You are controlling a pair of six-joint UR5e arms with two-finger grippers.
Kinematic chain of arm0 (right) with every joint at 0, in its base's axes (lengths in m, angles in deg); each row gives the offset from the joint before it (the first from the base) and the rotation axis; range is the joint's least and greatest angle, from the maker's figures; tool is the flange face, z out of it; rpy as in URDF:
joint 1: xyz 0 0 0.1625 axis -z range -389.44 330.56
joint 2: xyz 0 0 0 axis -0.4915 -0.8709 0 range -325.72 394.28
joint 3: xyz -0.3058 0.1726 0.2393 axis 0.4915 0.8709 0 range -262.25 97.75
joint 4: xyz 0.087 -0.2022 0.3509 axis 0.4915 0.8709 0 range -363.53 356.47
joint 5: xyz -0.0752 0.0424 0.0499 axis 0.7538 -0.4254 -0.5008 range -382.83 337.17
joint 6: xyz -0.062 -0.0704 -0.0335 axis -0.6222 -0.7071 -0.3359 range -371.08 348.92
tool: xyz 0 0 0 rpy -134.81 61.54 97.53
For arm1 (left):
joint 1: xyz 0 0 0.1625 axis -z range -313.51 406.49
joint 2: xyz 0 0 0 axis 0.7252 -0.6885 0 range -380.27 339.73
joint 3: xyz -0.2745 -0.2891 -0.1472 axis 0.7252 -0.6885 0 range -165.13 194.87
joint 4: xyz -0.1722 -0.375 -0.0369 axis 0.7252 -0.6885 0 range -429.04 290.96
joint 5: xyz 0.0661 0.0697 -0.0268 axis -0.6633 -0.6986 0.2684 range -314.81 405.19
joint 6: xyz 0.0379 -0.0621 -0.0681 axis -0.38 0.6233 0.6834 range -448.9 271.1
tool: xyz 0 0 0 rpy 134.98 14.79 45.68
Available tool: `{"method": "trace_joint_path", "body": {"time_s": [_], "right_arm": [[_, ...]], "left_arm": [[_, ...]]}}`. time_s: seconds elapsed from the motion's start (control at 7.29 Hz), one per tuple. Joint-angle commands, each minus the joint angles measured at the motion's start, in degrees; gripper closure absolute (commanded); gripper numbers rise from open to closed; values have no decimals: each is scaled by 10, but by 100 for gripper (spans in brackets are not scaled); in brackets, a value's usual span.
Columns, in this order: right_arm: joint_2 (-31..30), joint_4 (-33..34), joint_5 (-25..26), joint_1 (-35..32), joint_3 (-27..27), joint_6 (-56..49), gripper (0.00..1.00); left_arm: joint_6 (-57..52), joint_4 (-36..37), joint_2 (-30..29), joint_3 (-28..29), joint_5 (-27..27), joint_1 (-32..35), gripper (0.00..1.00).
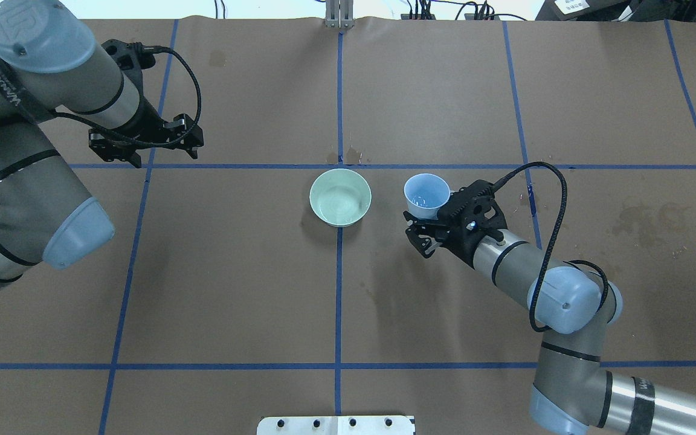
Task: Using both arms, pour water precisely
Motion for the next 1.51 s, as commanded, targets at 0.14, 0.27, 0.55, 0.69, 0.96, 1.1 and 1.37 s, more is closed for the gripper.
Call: {"method": "trace_joint_path", "body": {"time_s": [0.14,0.27,0.55,0.69,0.96,1.1,1.37], "right_arm": [[42,64,-36,4,-2,-1,100],[53,92,-47,5,-2,-2,100],[74,174,-76,6,-13,-2,100],[75,219,-84,6,-34,-2,100],[103,326,-108,6,-51,-2,100],[120,368,-122,5,-52,-2,100],[127,402,-147,-3,-51,-2,100]], "left_arm": [[-34,0,22,0,0,13,0],[-40,0,27,0,0,15,0],[-43,0,30,0,0,15,0],[-44,0,33,0,0,15,0],[-44,-1,36,0,0,15,0],[-44,-1,36,0,0,15,0],[-44,-2,40,0,1,15,0]]}}
